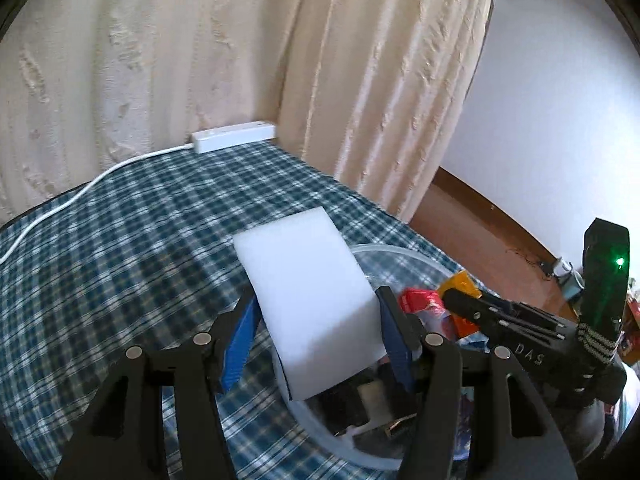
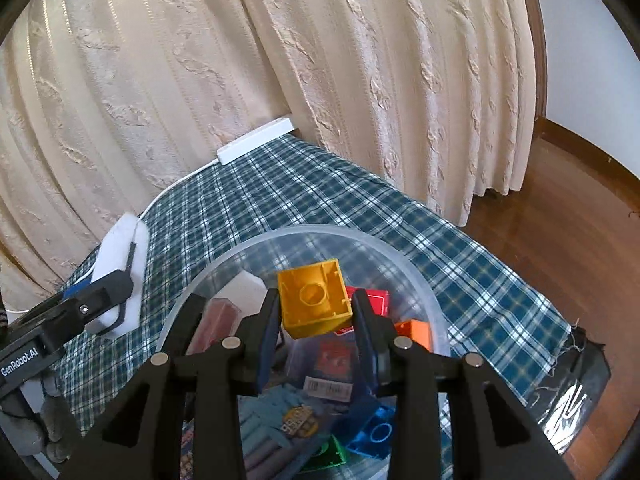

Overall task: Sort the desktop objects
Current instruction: 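Carry the sponge and yellow block over the bowl with both grippers, then lower the sponge and yellow block into the bowl and open both grippers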

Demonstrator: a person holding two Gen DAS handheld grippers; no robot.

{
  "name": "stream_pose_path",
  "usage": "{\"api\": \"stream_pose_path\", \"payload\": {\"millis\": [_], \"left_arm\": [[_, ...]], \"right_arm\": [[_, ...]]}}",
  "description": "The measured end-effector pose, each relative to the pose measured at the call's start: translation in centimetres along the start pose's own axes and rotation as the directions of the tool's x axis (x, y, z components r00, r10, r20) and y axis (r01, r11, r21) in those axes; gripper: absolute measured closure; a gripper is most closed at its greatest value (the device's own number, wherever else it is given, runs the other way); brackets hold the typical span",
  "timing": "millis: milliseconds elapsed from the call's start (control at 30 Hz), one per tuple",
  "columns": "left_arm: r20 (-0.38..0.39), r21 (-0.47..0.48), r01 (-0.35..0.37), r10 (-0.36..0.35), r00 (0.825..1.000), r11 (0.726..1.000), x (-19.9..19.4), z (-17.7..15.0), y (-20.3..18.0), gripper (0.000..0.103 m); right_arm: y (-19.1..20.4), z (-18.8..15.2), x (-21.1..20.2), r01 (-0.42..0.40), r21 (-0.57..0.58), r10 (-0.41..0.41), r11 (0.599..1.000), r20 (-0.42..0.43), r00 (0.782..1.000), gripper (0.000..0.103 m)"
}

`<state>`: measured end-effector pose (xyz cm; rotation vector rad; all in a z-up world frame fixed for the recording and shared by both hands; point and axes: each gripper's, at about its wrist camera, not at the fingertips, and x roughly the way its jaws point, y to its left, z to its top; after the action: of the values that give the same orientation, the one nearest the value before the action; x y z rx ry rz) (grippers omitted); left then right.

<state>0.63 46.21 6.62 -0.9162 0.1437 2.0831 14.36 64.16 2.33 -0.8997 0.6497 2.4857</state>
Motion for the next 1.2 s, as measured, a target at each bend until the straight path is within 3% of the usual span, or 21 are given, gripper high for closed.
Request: {"api": "stream_pose_path", "payload": {"millis": [300,433,567,767,900,1067,1200], "left_arm": [[-0.036,0.026,0.081,-0.080,0.996,0.996,2.5,1.9,-1.9,0.039],[-0.069,0.026,0.108,-0.106,0.992,0.994,3.6,2.1,-2.4,0.033],[-0.103,0.007,0.155,-0.154,0.983,0.988,4.2,1.8,-2.5,0.020],[-0.093,0.019,0.167,-0.165,0.982,0.986,3.4,1.6,-2.8,0.018],[-0.053,0.042,0.130,-0.128,0.990,0.991,1.8,1.5,-2.8,0.018],[0.028,0.066,0.044,-0.046,0.999,0.997,-1.7,0.3,-2.6,0.018],[0.094,0.084,-0.058,0.050,0.994,0.995,-4.6,-1.0,-2.3,0.018]], "right_arm": [[-1.0,0.0,-0.1,0.001,0.000,-0.001,1.000,-0.005,1.000,0.063],[-1.6,0.0,-0.3,-0.006,0.017,0.006,1.000,-0.004,1.000,0.056],[-1.9,0.0,-0.7,-0.015,0.030,0.015,0.999,0.007,1.000,0.053],[-1.9,-0.1,-1.6,-0.029,0.046,0.028,0.999,0.033,0.999,0.052],[-1.5,-0.3,-2.5,-0.036,0.045,0.033,0.998,0.048,0.998,0.048],[-0.7,-0.7,-3.9,-0.049,0.047,0.046,0.998,0.069,0.997,0.025],[0.3,-1.4,-5.1,-0.052,0.039,0.049,0.998,0.075,0.996,0.022]]}}
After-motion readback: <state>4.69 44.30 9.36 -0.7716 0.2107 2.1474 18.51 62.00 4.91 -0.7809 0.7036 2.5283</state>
